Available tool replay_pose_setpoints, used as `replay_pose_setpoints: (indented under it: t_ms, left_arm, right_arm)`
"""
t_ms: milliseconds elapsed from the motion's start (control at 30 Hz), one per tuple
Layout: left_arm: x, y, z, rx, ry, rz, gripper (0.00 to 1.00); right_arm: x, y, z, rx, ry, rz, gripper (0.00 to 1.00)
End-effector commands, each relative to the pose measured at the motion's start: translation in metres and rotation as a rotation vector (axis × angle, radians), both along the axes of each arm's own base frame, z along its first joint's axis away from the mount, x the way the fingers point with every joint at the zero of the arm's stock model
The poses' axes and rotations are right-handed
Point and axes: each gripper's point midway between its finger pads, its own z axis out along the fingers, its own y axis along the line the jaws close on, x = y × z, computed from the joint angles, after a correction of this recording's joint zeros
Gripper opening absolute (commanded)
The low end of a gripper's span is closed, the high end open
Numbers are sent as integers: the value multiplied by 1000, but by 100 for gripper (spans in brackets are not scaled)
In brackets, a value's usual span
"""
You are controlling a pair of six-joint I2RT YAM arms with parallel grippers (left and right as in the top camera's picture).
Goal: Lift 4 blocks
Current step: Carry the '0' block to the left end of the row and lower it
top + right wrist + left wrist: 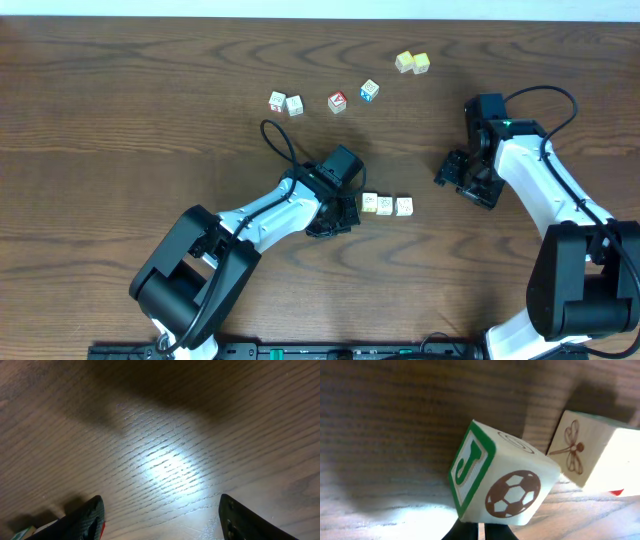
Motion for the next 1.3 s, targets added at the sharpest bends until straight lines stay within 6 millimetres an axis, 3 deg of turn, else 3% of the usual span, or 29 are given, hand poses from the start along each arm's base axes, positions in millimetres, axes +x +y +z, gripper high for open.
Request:
replay_pose_setpoints:
  t_ms: [0, 467, 1267]
  left_arm:
    - [0, 7, -11, 40, -5, 10, 8]
    - [12, 5, -9, 36, -57, 20, 8]
    - [13, -10, -3, -38, -61, -13, 7]
  right_arm:
    - [-1, 0, 5, -10, -14, 8, 71]
    - [-1, 0, 5, -10, -14, 8, 71]
    - [-1, 0, 5, -9, -14, 8, 72]
